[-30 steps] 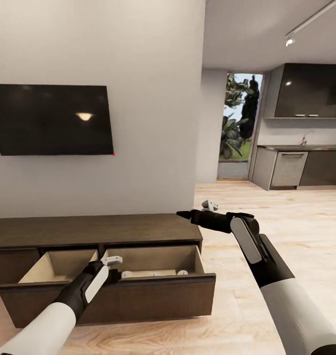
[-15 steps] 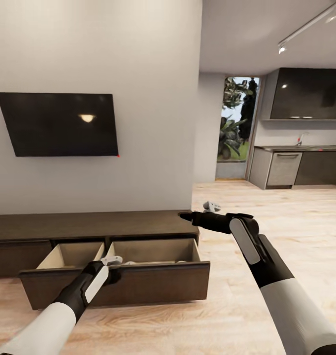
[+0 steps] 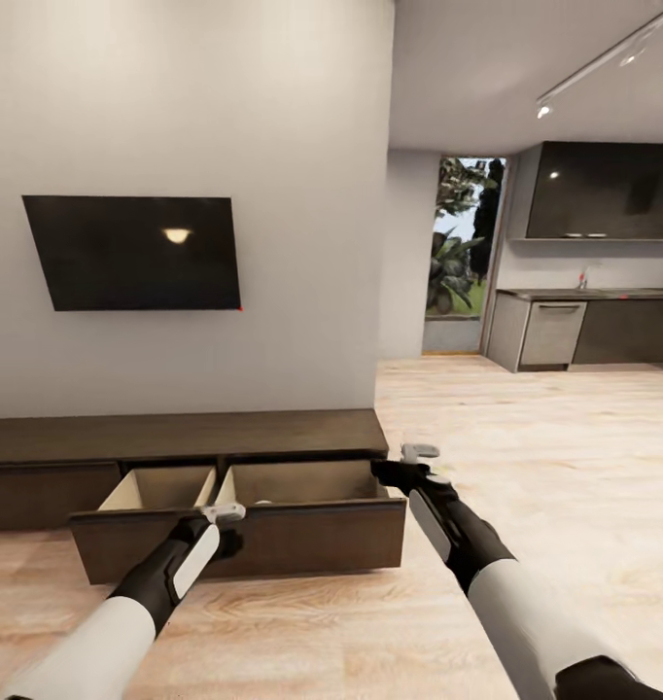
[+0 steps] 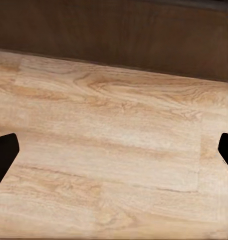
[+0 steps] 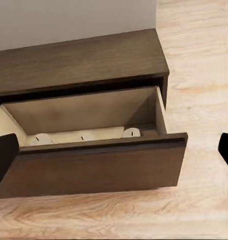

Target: Place each of the two pumpkins and all three candles from the living room inside a cabinet in the living room (use any cabinet), then make sure every cabinet is closed, and position the cauldron so it is next to a table in the living room.

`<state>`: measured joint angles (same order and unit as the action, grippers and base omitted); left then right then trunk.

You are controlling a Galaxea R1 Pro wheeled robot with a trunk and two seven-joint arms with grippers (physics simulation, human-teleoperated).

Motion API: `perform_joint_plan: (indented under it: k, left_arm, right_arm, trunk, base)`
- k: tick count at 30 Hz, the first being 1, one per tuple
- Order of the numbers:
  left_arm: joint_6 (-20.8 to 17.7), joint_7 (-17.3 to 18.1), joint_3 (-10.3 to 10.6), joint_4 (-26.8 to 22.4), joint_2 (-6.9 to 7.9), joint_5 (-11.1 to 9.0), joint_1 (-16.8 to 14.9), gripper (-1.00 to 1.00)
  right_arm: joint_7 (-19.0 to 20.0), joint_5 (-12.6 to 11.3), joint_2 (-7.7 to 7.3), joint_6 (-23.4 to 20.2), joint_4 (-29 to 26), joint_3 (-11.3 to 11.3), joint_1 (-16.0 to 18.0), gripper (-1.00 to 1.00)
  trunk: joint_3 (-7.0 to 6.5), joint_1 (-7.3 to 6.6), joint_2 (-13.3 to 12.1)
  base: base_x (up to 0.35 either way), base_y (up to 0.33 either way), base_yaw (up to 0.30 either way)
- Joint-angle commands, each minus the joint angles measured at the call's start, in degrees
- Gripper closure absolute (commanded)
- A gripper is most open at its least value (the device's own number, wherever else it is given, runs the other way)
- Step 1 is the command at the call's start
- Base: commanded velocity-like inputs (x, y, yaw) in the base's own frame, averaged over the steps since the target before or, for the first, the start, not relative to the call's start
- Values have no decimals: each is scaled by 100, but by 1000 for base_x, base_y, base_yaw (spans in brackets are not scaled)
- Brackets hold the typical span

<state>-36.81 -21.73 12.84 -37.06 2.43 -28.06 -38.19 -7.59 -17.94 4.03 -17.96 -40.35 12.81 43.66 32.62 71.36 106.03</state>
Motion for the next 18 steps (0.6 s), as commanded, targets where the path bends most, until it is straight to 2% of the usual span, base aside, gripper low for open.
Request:
perform_joint_plan:
  k: [1,4,6,9,10,12,15,18]
  left_arm:
    - [114,-55,44,12,-51,-44,-2,-100]
    - [695,-63,56,150,-147,-73,7,-100]
    - [929,-59,62,344,-175,-78,10,-100]
    - [1531,-46,71,904,-306,-58,13,-100]
    - [1648,-43,74,989,-326,-56,13,-100]
    - [2147,-11,115,1379,-435,-48,14,-100]
    - [2676,11,216,1847,-529,-38,17,-100]
    - [3383,25,363,2354,-653,-39,21,-100]
  right_arm:
    - [-59,-53,21,288,289,91,4,-100]
    - [-65,-52,90,1297,1185,305,3,-100]
    - [-62,-48,111,1672,1562,366,3,-100]
    - [-48,-45,138,2081,2144,421,2,-100]
    - [-43,-44,146,2119,2214,425,2,-100]
    - [-25,-41,187,2286,2455,436,-35,-100]
    - [-20,-36,224,2624,2555,468,-267,-100]
    - [-29,-34,262,3038,2610,652,-449,-100]
  trunk:
    - [-12,-27,-37]
    - [-66,-93,-158]
    - [-102,-136,-238]
    - [-156,-202,-358]
    - [-174,-224,-398]
    - [-210,-268,-479]
    - [-264,-334,-599]
    - [-317,-400,-719]
  base:
    - [-277,0,0]
    - [-226,0,0]
    - [-195,0,0]
    - [-96,0,0]
    - [-46,0,0]
    - [-19,0,0]
    - [-7,0,0]
    - [-1,0,0]
